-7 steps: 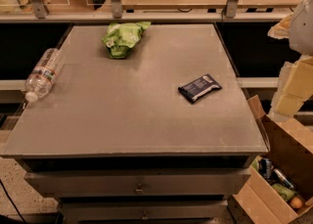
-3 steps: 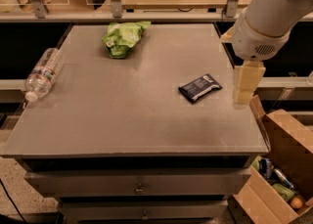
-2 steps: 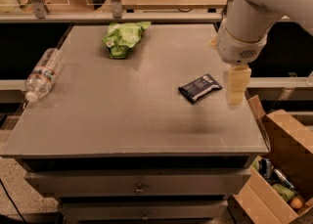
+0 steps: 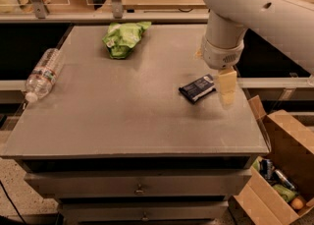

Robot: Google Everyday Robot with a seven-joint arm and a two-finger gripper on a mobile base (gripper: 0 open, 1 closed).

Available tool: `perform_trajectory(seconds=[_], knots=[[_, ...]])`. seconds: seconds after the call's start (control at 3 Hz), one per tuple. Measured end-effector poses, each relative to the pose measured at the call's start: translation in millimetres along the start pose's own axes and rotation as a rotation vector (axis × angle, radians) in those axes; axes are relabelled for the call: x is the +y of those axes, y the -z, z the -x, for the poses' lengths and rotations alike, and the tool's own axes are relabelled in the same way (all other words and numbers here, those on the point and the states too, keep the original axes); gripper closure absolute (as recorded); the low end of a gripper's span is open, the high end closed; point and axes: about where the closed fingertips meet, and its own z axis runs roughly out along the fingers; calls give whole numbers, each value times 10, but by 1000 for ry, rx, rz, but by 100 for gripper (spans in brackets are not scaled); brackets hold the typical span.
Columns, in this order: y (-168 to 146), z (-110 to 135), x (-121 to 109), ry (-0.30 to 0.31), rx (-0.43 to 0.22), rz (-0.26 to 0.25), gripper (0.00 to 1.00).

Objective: Move rxbar blueberry near green rice chip bag

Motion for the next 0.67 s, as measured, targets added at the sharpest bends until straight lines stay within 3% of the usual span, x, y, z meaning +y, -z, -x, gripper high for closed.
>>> perform_trajectory(seconds=[0.67], knots=[[-231,23,-46,37,-21,77,40]])
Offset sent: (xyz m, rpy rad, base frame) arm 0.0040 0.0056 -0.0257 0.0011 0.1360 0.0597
